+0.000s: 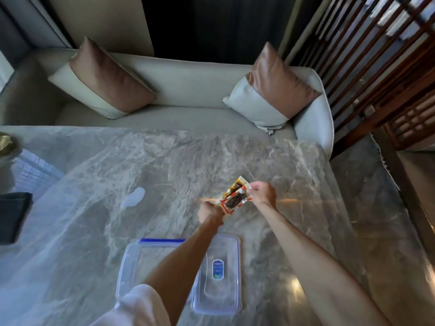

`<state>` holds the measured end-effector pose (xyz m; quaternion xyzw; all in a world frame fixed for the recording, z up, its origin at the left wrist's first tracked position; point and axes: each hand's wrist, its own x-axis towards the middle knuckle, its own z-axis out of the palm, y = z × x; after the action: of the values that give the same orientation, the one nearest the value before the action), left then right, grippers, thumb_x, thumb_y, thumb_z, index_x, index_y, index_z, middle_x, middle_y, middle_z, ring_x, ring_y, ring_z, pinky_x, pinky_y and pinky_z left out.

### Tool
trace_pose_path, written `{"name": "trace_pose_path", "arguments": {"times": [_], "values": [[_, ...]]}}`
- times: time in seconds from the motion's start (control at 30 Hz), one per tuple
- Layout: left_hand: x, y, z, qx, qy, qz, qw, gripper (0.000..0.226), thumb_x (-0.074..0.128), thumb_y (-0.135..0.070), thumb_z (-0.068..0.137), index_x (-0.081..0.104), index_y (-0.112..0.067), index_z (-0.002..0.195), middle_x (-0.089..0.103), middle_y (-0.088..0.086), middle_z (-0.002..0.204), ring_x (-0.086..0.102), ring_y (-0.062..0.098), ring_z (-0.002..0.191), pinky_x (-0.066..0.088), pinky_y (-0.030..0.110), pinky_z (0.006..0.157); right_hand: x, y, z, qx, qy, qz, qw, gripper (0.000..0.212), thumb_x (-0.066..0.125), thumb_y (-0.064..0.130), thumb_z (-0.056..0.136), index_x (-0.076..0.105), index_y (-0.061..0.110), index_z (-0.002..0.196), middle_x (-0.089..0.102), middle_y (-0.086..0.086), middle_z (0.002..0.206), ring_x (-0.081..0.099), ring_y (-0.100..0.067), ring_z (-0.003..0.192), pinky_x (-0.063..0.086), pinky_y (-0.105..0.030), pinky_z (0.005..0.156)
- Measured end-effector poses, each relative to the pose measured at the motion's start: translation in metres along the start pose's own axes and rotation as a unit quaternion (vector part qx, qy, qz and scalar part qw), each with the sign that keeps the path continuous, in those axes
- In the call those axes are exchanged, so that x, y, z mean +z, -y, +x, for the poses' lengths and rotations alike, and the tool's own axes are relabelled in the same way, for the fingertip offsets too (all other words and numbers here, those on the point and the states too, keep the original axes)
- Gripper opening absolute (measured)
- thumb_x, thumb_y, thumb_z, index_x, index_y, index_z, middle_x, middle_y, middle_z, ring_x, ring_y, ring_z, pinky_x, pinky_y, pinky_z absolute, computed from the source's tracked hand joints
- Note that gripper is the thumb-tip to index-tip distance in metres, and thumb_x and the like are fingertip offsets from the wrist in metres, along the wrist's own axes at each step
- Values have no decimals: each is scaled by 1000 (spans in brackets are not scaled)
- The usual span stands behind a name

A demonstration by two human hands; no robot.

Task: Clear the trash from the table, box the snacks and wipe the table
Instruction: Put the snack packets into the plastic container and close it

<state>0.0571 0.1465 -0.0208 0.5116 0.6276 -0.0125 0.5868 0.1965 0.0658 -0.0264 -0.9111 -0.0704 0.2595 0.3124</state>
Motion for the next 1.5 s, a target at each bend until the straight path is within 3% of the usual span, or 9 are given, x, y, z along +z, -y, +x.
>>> {"name": "trace_pose_path", "arguments": {"times": [0.23,0.47,0.77,0.9,0.97,1.03,1.17,1.4,1.5], "values": [[32,-18,50,-6,-66,85,994,32,53,-14,84,59,-5,114,61,22,119,60,37,109,50,42,93,20,23,60,-50,24,-130,990,17,69,15,78,75,12,93,74,-14,98,68,-31,97,54,-35,82],[48,-4,61,2,-94,152,984,27,52,-4,85,48,-1,111,58,22,117,55,39,112,44,44,92,50,-6,98,-15,52,-104,993,23,82,18,68,61,21,78,72,-9,91,67,-29,85,50,-34,72],[55,3,64,18,-99,166,981,21,44,0,89,45,-3,109,52,21,115,53,37,105,41,39,85,72,-2,115,44,36,-175,983,42,84,29,62,69,14,98,67,-16,110,60,-35,108,46,-47,98],[57,15,60,95,-62,230,967,18,45,-3,90,43,-6,107,47,17,116,53,37,107,46,42,88,67,-16,93,68,26,-49,996,34,74,14,74,57,11,102,60,-18,111,57,-35,108,47,-51,93],[57,22,57,118,-40,278,952,25,49,-3,89,43,-8,112,44,14,122,50,33,114,47,41,89,56,-23,76,84,52,-18,995,14,65,7,81,53,11,87,63,-16,98,62,-28,93,52,-41,86],[55,27,51,139,-23,308,941,29,50,-1,89,43,-9,116,41,13,126,46,30,118,47,39,91,44,-31,62,83,68,-34,994,26,62,5,84,46,16,66,59,-11,81,58,-21,77,53,-30,76],[50,33,43,150,15,330,932,29,49,-4,88,45,-9,116,36,13,125,41,30,118,43,35,95,20,-36,38,69,94,56,992,25,57,-6,84,47,13,71,50,-3,67,47,-12,55,39,-8,40],[24,43,27,249,165,171,939,63,67,-25,72,39,-27,128,66,-4,98,55,25,103,38,34,90,-31,-29,-17,-40,132,228,964,16,57,-5,89,57,11,90,62,-2,78,58,0,59,46,-18,58],[-8,47,9,274,197,109,935,29,65,-29,72,63,-27,101,70,-6,82,64,9,82,50,28,77,-44,-44,-51,-14,114,343,932,12,56,1,91,57,12,97,69,4,78,64,-5,66,54,-19,61]]}}
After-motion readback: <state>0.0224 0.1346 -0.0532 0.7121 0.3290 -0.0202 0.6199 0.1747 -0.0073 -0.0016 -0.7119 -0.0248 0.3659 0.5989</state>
